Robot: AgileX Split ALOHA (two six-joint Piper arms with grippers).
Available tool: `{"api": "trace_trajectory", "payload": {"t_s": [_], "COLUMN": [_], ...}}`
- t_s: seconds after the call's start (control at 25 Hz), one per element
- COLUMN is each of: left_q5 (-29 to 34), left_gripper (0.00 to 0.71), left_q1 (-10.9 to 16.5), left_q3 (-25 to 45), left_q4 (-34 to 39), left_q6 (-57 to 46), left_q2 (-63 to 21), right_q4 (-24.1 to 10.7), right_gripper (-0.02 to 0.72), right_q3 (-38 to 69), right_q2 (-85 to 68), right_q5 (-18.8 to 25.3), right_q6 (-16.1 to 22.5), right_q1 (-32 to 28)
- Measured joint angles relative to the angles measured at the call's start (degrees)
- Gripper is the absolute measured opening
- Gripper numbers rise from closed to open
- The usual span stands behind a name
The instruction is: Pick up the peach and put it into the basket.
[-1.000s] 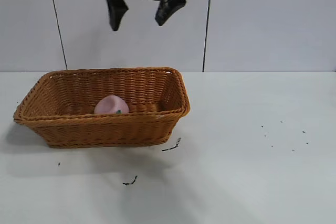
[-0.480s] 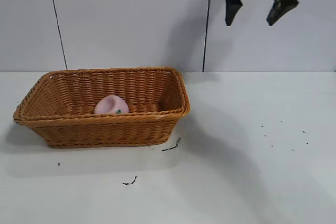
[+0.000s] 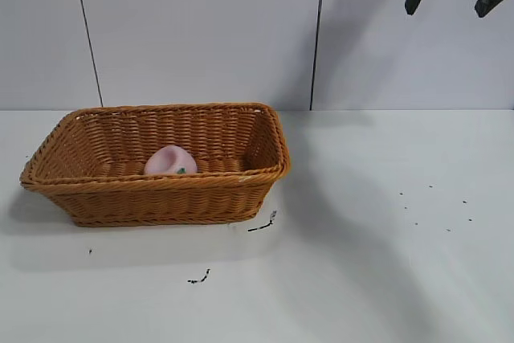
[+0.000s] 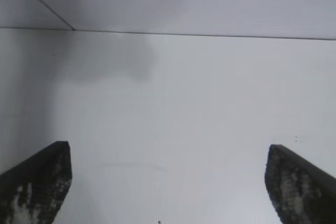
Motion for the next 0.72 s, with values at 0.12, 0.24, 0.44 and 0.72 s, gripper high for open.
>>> {"api": "trace_trajectory", "payload": {"t_s": [0.12,0.24,0.44,0.72], "left_q5": [0.0,0.0,0.0,0.0], "left_gripper": [0.693,0.693,0.693,0.693], "left_q1": [0.0,0.0,0.0,0.0], "left_q3": [0.0,0.0,0.0,0.0], "left_q4": [0.0,0.0,0.0,0.0], "left_q6": [0.0,0.0,0.0,0.0], "left_q2": [0.0,0.0,0.0,0.0], "right_q4": [0.0,0.0,-0.05,-0.05], "right_gripper": [0.696,0.696,0.696,0.696], "right_q3": [11.8,23.83,44.33,69.35], "right_q2": [-11.31,-22.41,-40.69,-66.76], "right_q5": [0.0,0.0,0.06,-5.6], "right_q6": [0.0,0.0,0.0,0.69], "right_q1": [0.0,0.0,0.0,0.0]}}
